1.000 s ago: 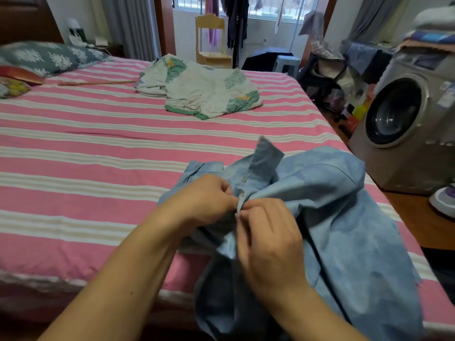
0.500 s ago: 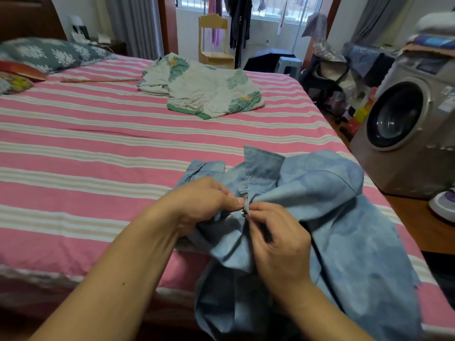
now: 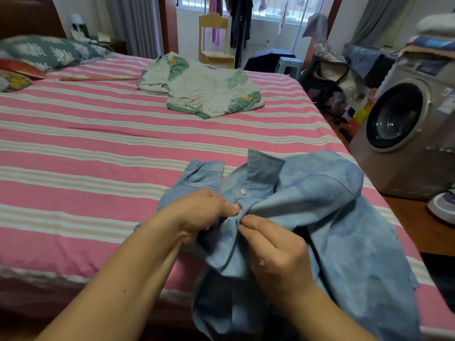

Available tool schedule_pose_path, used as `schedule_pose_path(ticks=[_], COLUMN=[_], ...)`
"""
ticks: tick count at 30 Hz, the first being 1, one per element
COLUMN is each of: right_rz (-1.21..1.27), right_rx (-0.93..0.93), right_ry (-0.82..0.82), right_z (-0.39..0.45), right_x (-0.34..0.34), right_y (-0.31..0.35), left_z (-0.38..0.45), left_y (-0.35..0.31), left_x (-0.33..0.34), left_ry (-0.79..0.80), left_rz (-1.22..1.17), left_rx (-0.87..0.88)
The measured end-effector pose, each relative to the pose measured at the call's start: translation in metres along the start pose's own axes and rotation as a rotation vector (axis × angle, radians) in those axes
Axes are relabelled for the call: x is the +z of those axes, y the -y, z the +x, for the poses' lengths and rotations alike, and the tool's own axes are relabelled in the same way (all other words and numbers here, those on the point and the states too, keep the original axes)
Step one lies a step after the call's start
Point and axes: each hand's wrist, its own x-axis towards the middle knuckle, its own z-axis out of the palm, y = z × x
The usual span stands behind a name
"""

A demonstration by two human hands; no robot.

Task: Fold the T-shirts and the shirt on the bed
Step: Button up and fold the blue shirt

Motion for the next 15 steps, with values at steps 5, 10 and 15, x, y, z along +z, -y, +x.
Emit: schedule_pose_path(ticks=[5, 10, 15], right_rz=[-0.028, 0.056, -0.082], right_rx=[-0.026, 0.038, 0.115], right_ry=[0.178, 0.299, 0.522], right_z=[-0.009, 0.003, 0.056], right_x=[0.007, -0.014, -0.006], right_y=[-0.007, -0.011, -0.044], left_z=[0.003, -0.005, -0.015], left_y=[0.014, 0.021, 0.028], left_x=[0.008, 0.009, 0.002], left_ry=[-0.066, 0.154, 0.335], left_rz=[0.064, 0.660, 0.868], left_rx=[0.007, 0.207, 0.335])
